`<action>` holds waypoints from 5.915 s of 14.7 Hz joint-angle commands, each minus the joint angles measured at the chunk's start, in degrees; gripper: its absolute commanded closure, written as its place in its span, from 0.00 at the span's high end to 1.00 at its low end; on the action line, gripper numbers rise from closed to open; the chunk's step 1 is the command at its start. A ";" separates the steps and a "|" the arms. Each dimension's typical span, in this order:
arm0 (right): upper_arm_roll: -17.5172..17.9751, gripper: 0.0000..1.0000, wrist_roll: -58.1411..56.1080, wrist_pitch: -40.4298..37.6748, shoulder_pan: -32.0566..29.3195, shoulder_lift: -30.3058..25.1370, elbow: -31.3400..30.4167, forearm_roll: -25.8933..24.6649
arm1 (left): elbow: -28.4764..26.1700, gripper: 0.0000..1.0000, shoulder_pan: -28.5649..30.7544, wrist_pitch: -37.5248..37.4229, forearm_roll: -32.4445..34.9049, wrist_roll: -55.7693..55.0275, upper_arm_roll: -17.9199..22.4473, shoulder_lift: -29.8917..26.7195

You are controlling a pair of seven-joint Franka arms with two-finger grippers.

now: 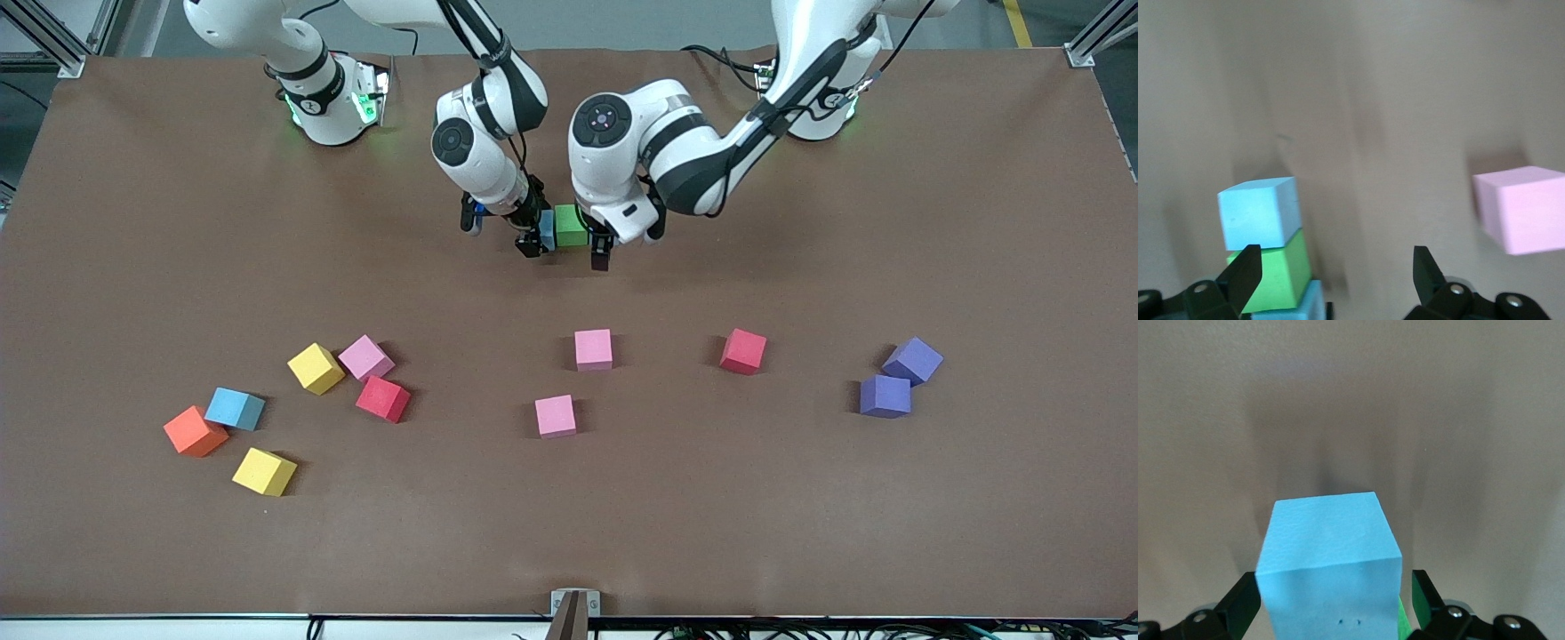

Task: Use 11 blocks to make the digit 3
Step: 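Open both grippers and move them toward two pink blocks, then grasp a pink block with the left gripper while the right gripper reaches pink, then carry the pink block toward the row with the left gripper while the right grasps pink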

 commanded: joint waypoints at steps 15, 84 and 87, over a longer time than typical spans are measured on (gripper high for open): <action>-5.16 1.00 0.15 -14.74 -3.09 -4.14 2.57 -4.21 | 19.59 1.00 -2.05 4.96 0.32 -1.35 7.45 18.78; -14.57 1.00 -60.76 -24.94 -29.02 8.16 19.80 -37.26 | 21.61 0.20 -20.51 2.67 7.18 73.18 8.87 22.91; -14.57 0.99 -61.29 -24.67 -29.02 8.78 19.89 -37.35 | 21.61 0.20 -21.13 2.67 7.00 73.00 8.87 23.26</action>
